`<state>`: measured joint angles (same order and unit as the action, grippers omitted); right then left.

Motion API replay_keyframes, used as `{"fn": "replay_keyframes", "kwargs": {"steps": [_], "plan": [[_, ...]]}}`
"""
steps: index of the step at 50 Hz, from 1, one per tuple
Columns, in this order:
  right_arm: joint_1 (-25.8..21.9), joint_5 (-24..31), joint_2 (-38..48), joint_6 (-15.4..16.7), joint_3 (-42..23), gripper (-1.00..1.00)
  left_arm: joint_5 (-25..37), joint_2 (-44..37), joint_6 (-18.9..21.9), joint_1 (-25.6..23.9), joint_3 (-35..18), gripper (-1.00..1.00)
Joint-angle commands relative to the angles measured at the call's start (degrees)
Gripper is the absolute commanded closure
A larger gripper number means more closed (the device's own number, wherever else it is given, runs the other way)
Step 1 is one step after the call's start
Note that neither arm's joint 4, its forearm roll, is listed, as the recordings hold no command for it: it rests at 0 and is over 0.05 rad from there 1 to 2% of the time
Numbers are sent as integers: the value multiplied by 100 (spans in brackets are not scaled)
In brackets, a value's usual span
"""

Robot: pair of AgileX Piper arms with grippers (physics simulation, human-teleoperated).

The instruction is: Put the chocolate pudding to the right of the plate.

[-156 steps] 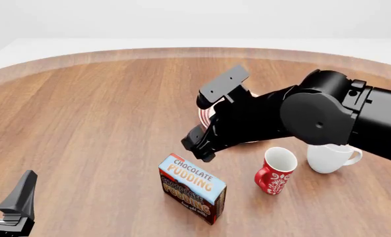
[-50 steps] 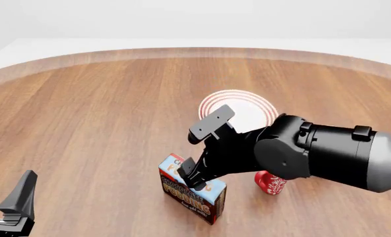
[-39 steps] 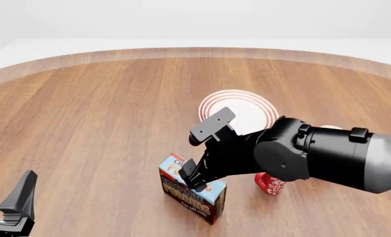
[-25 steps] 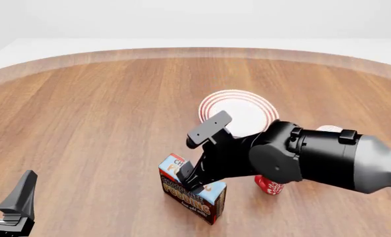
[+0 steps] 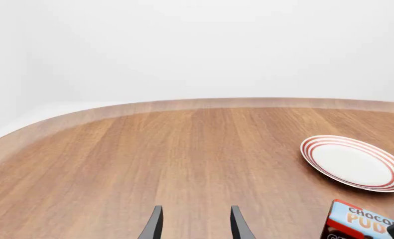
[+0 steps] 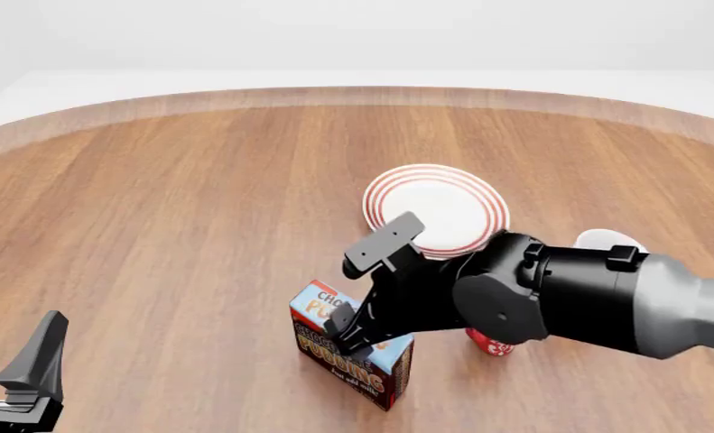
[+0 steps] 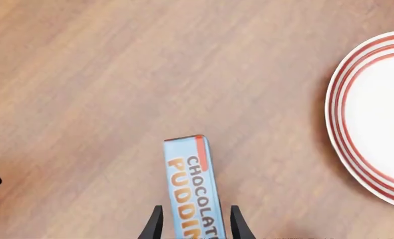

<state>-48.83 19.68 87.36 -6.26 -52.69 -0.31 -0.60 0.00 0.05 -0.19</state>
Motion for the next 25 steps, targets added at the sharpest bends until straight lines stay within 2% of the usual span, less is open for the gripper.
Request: {"fn": "replay_keyframes", "kwargs": {"steps": [1, 25], "plan": [[28, -116, 12, -35, 116, -100, 0, 0, 2, 0, 0, -100], [-69, -349, 208, -202, 245, -100, 0, -2, -1, 0, 0, -100]]}}
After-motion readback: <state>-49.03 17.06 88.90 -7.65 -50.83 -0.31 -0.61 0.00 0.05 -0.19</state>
